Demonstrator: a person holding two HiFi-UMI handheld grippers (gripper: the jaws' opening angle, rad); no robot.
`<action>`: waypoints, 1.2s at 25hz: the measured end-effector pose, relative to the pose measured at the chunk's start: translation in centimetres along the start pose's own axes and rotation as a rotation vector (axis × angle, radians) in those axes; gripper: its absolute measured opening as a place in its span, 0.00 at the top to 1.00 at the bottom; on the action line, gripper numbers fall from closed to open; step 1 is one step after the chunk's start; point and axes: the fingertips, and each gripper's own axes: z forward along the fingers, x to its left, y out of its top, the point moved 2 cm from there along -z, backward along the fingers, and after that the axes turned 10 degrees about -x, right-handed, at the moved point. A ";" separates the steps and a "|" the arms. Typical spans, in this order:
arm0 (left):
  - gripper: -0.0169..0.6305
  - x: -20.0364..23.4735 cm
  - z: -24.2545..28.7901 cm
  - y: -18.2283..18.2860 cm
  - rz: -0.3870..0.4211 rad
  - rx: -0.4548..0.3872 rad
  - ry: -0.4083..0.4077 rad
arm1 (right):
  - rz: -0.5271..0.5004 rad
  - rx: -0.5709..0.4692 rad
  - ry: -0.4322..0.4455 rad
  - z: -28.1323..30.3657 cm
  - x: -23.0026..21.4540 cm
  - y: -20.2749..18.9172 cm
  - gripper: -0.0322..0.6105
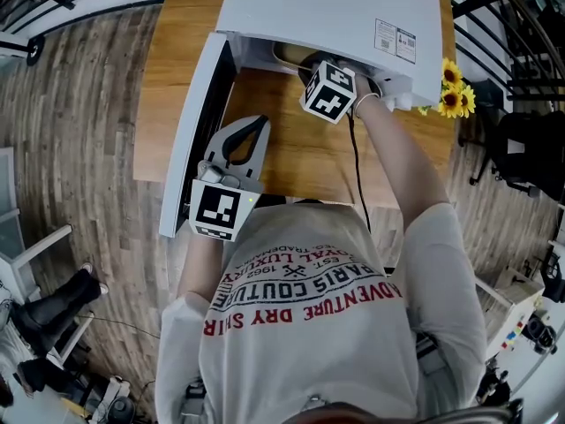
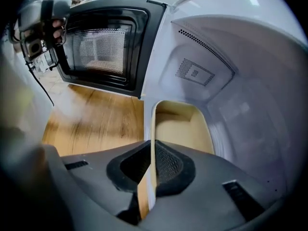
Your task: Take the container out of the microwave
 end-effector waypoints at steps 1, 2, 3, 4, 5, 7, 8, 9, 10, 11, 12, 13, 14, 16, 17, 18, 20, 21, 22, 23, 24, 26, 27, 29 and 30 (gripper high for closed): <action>0.95 -0.1 -0.1 0.1 -0.001 -0.003 -0.002 | 0.004 -0.002 0.006 -0.2 0.2 0.0 0.89; 0.95 -0.3 -0.2 0.1 -0.002 -0.007 -0.004 | 0.008 -0.005 0.012 -0.4 0.5 0.0 0.89; 0.95 -0.4 -0.3 0.2 -0.002 -0.011 -0.006 | 0.010 -0.010 0.016 -0.7 0.7 0.1 0.89; 0.95 -0.6 -0.5 0.4 -0.003 -0.015 -0.007 | 0.012 -0.018 0.016 -1.1 1.0 0.2 0.89; 0.95 -0.8 -0.7 0.5 -0.002 -0.017 -0.008 | 0.013 -0.026 0.015 -1.6 1.4 0.3 0.89; 0.95 -1.2 -1.1 0.7 0.001 -0.021 -0.005 | 0.022 -0.045 0.016 -2.6 2.3 0.6 0.89; 0.95 -1.4 -1.3 0.9 0.004 -0.022 -0.003 | 0.029 -0.056 0.016 -3.1 2.8 0.7 0.89; 0.95 -1.6 -1.6 1.0 0.009 -0.023 -0.002 | 0.037 -0.067 0.015 -3.6 3.3 0.8 0.89; 0.95 -1.8 -1.9 1.1 0.016 -0.023 -0.002 | 0.045 -0.081 0.011 -4.2 3.9 0.9 0.89; 0.95 -2.1 -2.2 1.2 0.022 -0.024 -0.001 | 0.054 -0.096 0.007 -4.8 4.4 1.0 0.89; 0.95 -2.3 -2.4 1.3 0.028 -0.024 0.001 | 0.065 -0.114 0.004 -5.4 4.9 1.1 0.89; 0.95 -2.5 -2.7 1.4 0.031 -0.024 0.005 | 0.080 -0.137 0.004 -6.1 5.5 1.2 0.89; 0.95 -2.7 -2.9 1.5 0.033 -0.025 0.012 | 0.098 -0.162 0.006 -6.8 6.0 1.3 0.89; 0.95 -3.2 -3.4 1.8 0.033 -0.031 0.022 | 0.132 -0.215 0.005 -8.4 6.9 1.5 0.89; 0.95 -3.5 -3.6 2.0 0.033 -0.034 0.024 | 0.146 -0.238 0.002 -9.3 7.4 1.5 0.89; 0.95 -3.9 -3.8 2.2 0.036 -0.036 0.027 | 0.159 -0.258 -0.004 -10.3 7.8 1.5 0.89; 0.95 -4.7 -4.4 2.7 0.048 -0.040 0.033 | 0.198 -0.299 -0.032 -12.3 8.4 1.6 0.89; 0.95 -5.2 -4.7 2.9 0.053 -0.043 0.036 | 0.222 -0.322 -0.055 -13.4 8.7 1.7 0.89; 0.95 -5.7 -5.1 3.2 0.055 -0.047 0.039 | 0.244 -0.345 -0.084 -14.5 9.0 1.7 0.89; 0.95 -6.3 -5.4 3.5 0.055 -0.051 0.042 | 0.263 -0.371 -0.114 -15.6 9.2 1.8 0.89; 0.95 -6.8 -5.6 3.8 0.056 -0.055 0.043 | 0.278 -0.398 -0.146 -16.8 9.4 1.9 0.89; 0.95 -7.8 -5.8 4.3 0.065 -0.064 0.040 | 0.305 -0.457 -0.217 -19.2 9.7 2.2 0.89; 0.95 -8.1 -5.8 4.6 0.073 -0.069 0.037 | 0.323 -0.486 -0.259 -20.4 9.7 2.2 0.89; 0.95 -8.7 -5.8 5.2 0.091 -0.082 0.032 | 0.371 -0.540 -0.351 -22.7 9.6 1.9 0.89; 0.95 -8.9 -5.8 5.5 0.096 -0.088 0.031 | 0.400 -0.566 -0.394 -23.8 9.5 1.6 0.89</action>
